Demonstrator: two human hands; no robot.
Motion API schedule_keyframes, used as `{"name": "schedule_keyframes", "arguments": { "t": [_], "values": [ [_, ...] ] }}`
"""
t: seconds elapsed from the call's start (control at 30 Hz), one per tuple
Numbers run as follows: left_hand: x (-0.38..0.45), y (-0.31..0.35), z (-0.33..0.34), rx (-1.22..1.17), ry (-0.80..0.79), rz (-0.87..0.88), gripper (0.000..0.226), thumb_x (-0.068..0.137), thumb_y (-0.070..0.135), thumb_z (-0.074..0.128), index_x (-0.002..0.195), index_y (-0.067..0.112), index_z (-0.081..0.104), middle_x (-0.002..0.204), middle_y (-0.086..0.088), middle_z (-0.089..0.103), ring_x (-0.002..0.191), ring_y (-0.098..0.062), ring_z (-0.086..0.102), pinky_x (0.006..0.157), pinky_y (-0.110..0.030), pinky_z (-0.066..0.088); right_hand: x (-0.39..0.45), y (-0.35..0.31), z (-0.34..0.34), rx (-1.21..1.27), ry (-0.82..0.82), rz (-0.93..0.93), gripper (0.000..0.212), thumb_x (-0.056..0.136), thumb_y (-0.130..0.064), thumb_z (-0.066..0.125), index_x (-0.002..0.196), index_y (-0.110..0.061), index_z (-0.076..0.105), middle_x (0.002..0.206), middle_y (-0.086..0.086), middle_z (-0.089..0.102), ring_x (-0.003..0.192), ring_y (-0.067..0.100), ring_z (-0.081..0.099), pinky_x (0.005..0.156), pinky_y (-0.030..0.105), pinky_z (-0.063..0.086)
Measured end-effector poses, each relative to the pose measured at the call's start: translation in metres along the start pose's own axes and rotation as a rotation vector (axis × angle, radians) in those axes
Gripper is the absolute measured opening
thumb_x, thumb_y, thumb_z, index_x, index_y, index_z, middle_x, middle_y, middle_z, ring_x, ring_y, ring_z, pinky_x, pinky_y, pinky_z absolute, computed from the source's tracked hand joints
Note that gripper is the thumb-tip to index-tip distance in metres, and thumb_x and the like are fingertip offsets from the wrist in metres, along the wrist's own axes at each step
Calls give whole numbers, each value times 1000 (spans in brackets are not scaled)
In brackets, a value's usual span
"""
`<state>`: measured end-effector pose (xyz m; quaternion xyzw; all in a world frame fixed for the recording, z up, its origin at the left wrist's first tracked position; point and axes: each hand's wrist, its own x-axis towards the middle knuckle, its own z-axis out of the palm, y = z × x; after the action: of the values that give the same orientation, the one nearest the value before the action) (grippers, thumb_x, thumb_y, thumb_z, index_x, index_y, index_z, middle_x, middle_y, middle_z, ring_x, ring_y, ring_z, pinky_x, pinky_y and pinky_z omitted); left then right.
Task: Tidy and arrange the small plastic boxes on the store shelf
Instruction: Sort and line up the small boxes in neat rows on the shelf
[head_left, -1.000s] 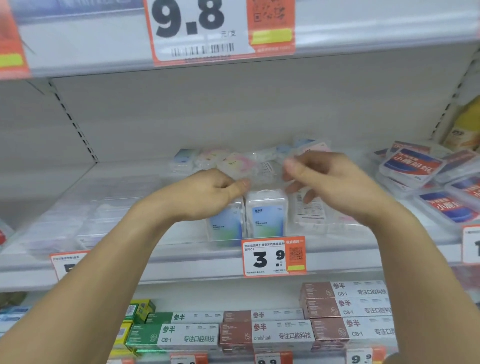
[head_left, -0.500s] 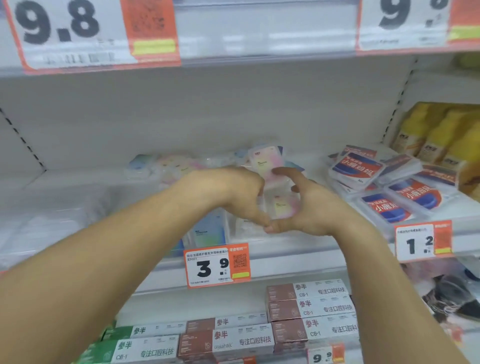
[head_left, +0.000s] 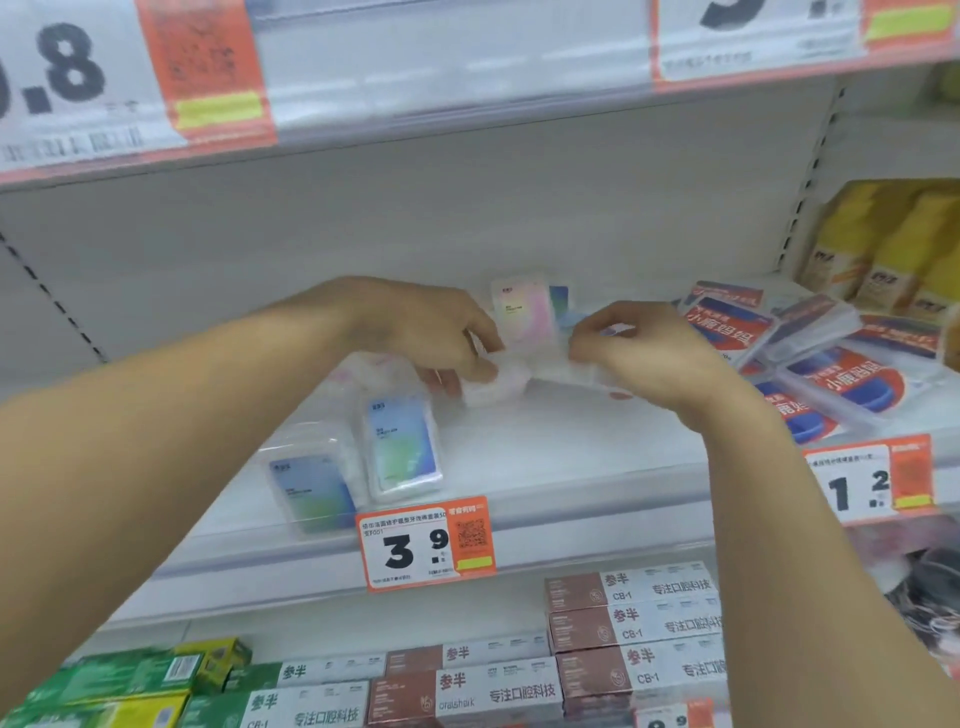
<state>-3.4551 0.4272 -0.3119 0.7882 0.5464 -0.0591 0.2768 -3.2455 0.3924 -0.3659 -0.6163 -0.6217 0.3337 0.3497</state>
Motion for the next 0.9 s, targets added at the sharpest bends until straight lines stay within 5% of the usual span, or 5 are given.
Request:
{"name": "schedule_keyframes", "arguments": {
  "t": [0.2,0.4,0.53,0.7,0.9],
  "values": [
    [-3,-18,1,-236,32,-55,29,103,27,40,114,15,64,107,-2,70,95,-24,70,88,-36,54,-10,-4,-13,325,56,137,45,96,-51,46,84,-13,67,85,6,75,71,27,75,55,36,60],
    [-5,-4,10,-166,98,5,41,86,55,59,106,20,67,104,2,70,96,-19,68,82,-35,58,-15,3,-14,251,-98,56,41,65,-31,80,103,-18,72,109,7,68,99,19,65,84,36,57],
    [-8,3,7,-168,83,87,24,92,31,61,106,13,70,103,1,73,96,-16,69,82,-39,59,-21,5,-12,-39,-245,51,79,58,-15,90,126,-32,55,121,-4,62,105,14,61,95,35,51],
    [-11,-1,11,-186,36,95,28,97,34,54,119,19,62,113,3,68,103,-12,65,88,-41,57,-20,9,-4,-268,-297,122,129,36,-41,99,147,-33,34,128,-5,56,120,22,55,104,43,45],
    [-15,-4,14,-235,26,91,29,98,35,51,121,19,59,116,1,68,104,-12,65,92,-41,55,-20,5,-3,54,-205,84,69,66,-34,90,125,-23,57,102,1,69,88,17,67,73,33,56]
  ]
}}
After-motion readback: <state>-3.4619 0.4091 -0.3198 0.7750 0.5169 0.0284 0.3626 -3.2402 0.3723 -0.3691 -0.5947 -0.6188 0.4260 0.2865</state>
